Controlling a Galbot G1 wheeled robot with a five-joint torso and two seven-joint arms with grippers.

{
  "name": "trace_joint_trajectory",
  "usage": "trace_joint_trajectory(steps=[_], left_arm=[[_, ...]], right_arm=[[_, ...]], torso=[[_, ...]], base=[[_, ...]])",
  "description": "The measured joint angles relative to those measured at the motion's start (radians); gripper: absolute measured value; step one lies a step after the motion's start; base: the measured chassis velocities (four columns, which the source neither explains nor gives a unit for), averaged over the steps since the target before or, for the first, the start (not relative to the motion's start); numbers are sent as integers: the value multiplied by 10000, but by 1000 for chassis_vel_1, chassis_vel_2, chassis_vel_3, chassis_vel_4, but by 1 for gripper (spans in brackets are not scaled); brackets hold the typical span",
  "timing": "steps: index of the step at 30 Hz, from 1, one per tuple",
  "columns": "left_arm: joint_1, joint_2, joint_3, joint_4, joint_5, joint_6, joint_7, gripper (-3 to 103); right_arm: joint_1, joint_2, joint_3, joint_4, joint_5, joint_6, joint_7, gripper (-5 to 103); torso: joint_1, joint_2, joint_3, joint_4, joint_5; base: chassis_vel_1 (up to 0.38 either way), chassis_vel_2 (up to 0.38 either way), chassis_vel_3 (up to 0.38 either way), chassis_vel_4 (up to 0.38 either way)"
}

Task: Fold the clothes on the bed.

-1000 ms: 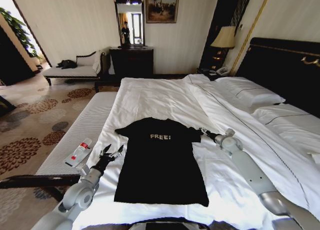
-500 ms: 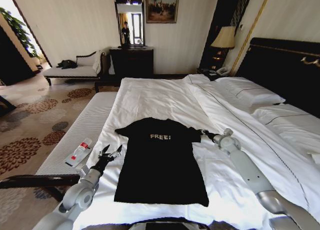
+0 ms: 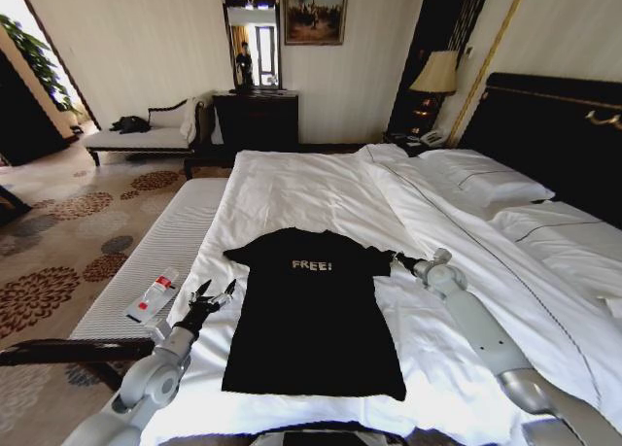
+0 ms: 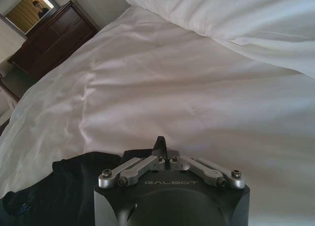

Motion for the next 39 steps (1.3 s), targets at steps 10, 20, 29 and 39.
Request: trace_joint_trajectory(steps=[10,20,29,39], left_arm=[[-43,-162,-123,-63,-7,-24,-93,94],[151,-170,-387,-295,-44,-51,-81,94],[281,-266,-522,-464,-72,-49,-24,94],[332,-264,-709,-468,-143,-47,-5,94]], right_arm=[[-263,-465,-31,2587,710,-1056,1577,0],[505,-184,-1159,3549,1178,-1520,2513,0],[1392,356,-2405,2737,1000,-1526,2699,0],[1627,902,-3143,2174,481,-1512,2436,0]], torso=[[0,1,-1,-1,-2],[-1,1,-1,0,-1],[0,0,0,0,0],[0,0,0,-1,-1]], base=[[0,0,0,0],[0,0,0,0],[0,0,0,0],[0,0,0,0]])
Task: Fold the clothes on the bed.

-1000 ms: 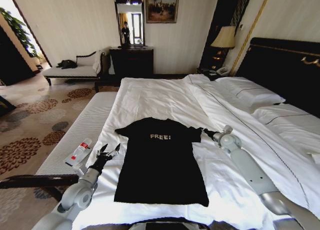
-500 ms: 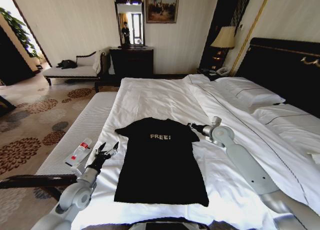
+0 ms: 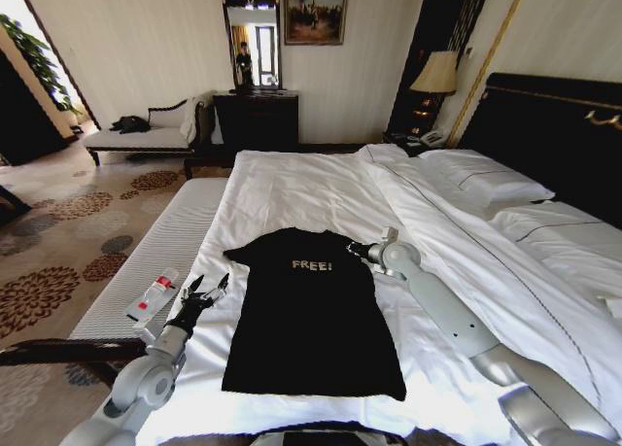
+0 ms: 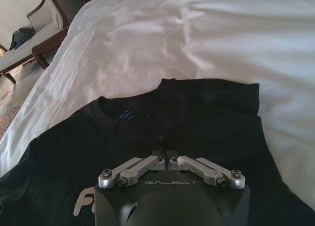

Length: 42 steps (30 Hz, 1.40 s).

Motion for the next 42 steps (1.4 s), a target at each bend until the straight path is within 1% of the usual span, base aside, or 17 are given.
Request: trace_joint_trajectory(steps=[6,9,15,18,26,29,33,41,42], left_arm=[[5,-2,-29,-35,-19,20,-19,94],[21,-56,-24,-41,-10,36,-55,94],[61,-127,12,-102,15,46,-89,94],[90,-137,0,-114,19,46,-93,94],[155,-153,-65,-156,22,49,-99,94],[153,-157,-65,-179,26,53,-106,94],[148,-157,-58,-189,29,56,-111,94],[271,-113,-219,-289,20,66,-117,94],[278,-110,-240,-300,20,79,-155,94]], right_arm=[[0,192,-303,-133,-389,21,-245,0],[32,410,-634,-437,-804,98,-490,0],[106,773,-726,-768,-1233,214,-703,0],[105,817,-773,-834,-1417,244,-829,0],[-62,592,-922,-658,-1565,256,-1049,0],[-186,288,-1063,-384,-1572,256,-1139,0],[-226,130,-1223,-345,-1695,257,-1232,0],[-302,78,-1529,-217,-1903,280,-1319,0],[-303,92,-1541,-209,-1929,284,-1289,-2]], torso=[[-1,0,0,0,-1],[0,0,0,0,0],[0,0,0,1,-1],[0,0,0,1,0],[0,0,0,1,1],[0,1,0,0,0],[0,0,-1,-1,0],[0,0,-1,1,1],[-1,0,0,0,1]], base=[[0,0,0,0],[0,0,0,0],[0,0,0,0],[0,0,0,0],[0,0,0,0],[0,0,0,0],[0,0,0,0],[0,0,0,0],[0,0,0,0]])
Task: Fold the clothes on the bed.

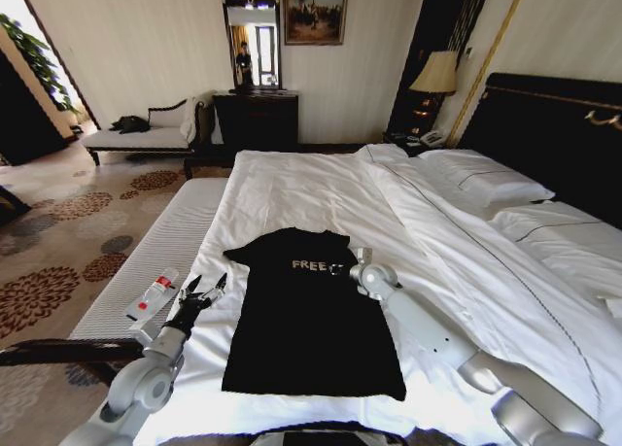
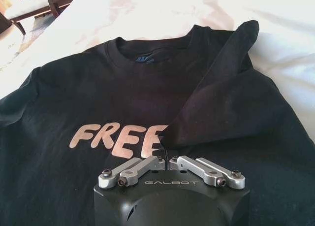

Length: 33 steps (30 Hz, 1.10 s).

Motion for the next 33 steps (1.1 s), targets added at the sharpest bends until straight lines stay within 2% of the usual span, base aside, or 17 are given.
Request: trace_joint_trajectory(steps=[1,3,5,6,11,12,13,15,16,18,20,24,26,27,30,33], left_arm=[[-2,3,-1,-4,6,39,-64,92],[-14,3,5,-7,13,85,-126,94],[-122,3,99,-12,40,245,-360,99],[-122,3,99,-12,40,245,-360,99],[-407,-22,425,48,112,510,-699,100],[-407,-22,425,48,112,510,-699,100],[-464,-25,485,72,113,551,-759,100],[-520,-26,530,99,102,591,-818,100],[-670,-24,606,179,-5,665,-948,100],[-852,7,646,297,-257,758,-1051,100],[-941,18,659,359,-377,797,-1091,100],[-1449,45,754,827,-745,914,-1322,100],[-1591,51,766,941,-844,949,-1377,100],[-1902,61,789,1181,-1120,1027,-1486,100],[-2605,40,813,1692,-1737,1195,-1712,100],[-2988,-19,771,2040,-2167,1286,-1874,100]], right_arm=[[0,2,2,17,-1,4,7,3],[-3,-5,18,38,4,6,7,3],[-67,-88,121,175,1,69,-45,14],[-67,-88,121,175,1,69,-45,14],[-391,-473,586,1036,124,153,-163,36],[-391,-473,586,1036,124,153,-163,36],[-527,-592,773,1434,213,157,-153,41],[-641,-684,942,1730,278,162,-126,41],[-934,-875,1363,2327,387,182,-29,52],[-1349,-1138,1922,3005,577,256,159,63],[-1531,-1275,2143,3225,631,307,224,63],[-2701,-1809,3201,3947,659,490,305,85],[-2934,-1864,3395,4047,663,497,330,85],[-3404,-1950,3802,4259,664,505,376,95],[-4064,-2079,4391,4590,653,508,472,100],[-4182,-2128,4445,4674,652,507,501,100]], torso=[[0,0,0,0,-1],[1,0,0,1,0],[0,0,0,1,0],[0,0,0,1,0],[0,0,0,0,0],[0,0,0,0,0],[1,0,0,0,1],[0,0,0,1,1],[0,0,0,0,-1],[0,0,-1,-1,-1],[0,0,-1,0,-1],[0,0,0,1,-1],[0,0,0,-2,0],[0,0,0,-2,2],[0,1,-1,-6,0],[0,0,0,-2,-1]], base=[[0,0,0,0],[0,0,0,0],[0,0,0,0],[0,0,0,0],[0,0,0,0],[0,0,0,0],[0,0,0,0],[0,0,0,0],[0,0,0,0],[0,0,0,0],[0,0,0,0],[0,0,0,0],[0,0,0,0],[0,0,0,0],[0,0,0,0],[0,0,0,0]])
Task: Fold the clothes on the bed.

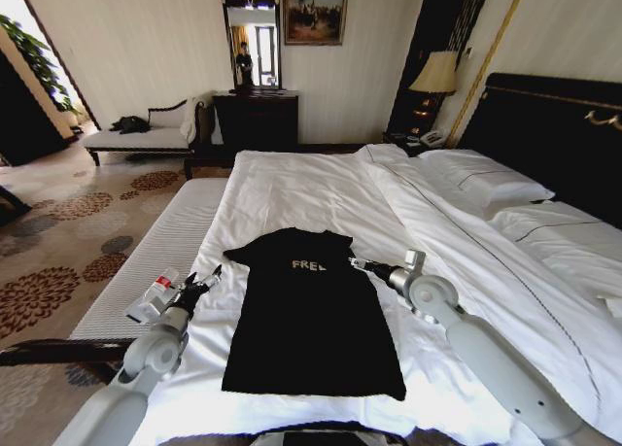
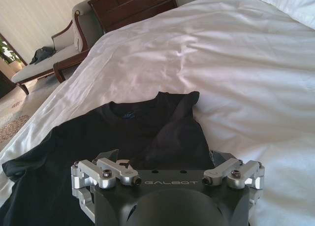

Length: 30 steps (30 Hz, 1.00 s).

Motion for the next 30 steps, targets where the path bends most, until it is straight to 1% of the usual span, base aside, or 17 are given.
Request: trace_joint_trajectory(steps=[2,3,6,8,10,11,13,16,17,19,21,22,24,25,27,28,30], left_arm=[[-395,-38,25,377,-240,42,-70,100],[-395,-38,25,377,-240,42,-70,100],[-1135,-87,210,1227,-406,142,-121,100],[-1296,-104,252,1410,-443,171,-134,100],[-1944,-220,430,2075,-825,371,-222,100],[-2276,-302,543,2373,-1061,475,-236,100],[-2501,-360,619,2576,-1186,531,-235,100],[-3290,-610,1076,3377,-1384,679,12,100],[-3290,-610,1076,3377,-1384,679,12,100],[-3827,-696,1428,4000,-1314,734,456,100],[-4193,-683,1732,4391,-1371,806,726,100],[-4193,-683,1732,4391,-1371,806,726,100],[-4671,-575,2189,4777,-1698,915,945,101],[-4937,-536,2485,5020,-1853,968,1040,97],[-5075,-538,2633,5165,-1895,987,1075,97],[-5399,-575,2945,5548,-1932,1006,1116,94],[-5826,-731,3270,6171,-1881,1007,1101,92]], right_arm=[[-79,-38,27,84,0,-2,49,100],[-79,-38,27,84,0,-2,49,100],[-285,-110,192,172,-15,-11,118,100],[-337,-117,241,184,-25,-15,119,100],[-665,-158,541,264,-91,-35,118,100],[-810,-167,671,300,-110,-38,118,100],[-879,-168,736,316,-117,-41,118,100],[-1064,-178,902,337,-127,-47,118,100],[-1064,-178,902,337,-127,-47,118,100],[-1095,-172,912,337,-124,-49,139,100],[-1114,-155,912,325,-123,-50,160,100],[-1114,-155,912,325,-123,-50,160,100],[-1166,-116,913,269,-128,-51,181,100],[-1208,-82,929,238,-134,-51,191,100],[-1234,-59,940,227,-136,-50,197,100],[-1306,4,961,210,-162,-50,209,100],[-1417,109,977,203,-231,-50,215,100]], torso=[[0,0,0,4,2],[0,0,0,4,2],[0,0,0,3,-1],[0,0,0,4,0],[0,0,0,1,2],[1,0,1,2,-4],[1,-1,1,0,-1],[1,0,1,0,0],[1,0,1,0,0],[1,0,1,0,0],[1,-1,1,3,-1],[1,-1,1,3,-1],[1,-1,1,3,1],[1,0,1,2,7],[1,-1,1,3,4],[1,-1,1,2,-1],[1,-1,0,-1,5]], base=[[0,0,0,0],[0,0,0,0],[0,0,0,0],[0,0,0,0],[0,0,0,0],[0,0,0,0],[0,0,0,0],[0,0,0,0],[0,0,0,0],[0,0,0,0],[0,0,0,0],[0,0,0,0],[0,0,0,0],[0,0,0,0],[0,0,0,0],[0,0,0,0],[0,0,0,0]])
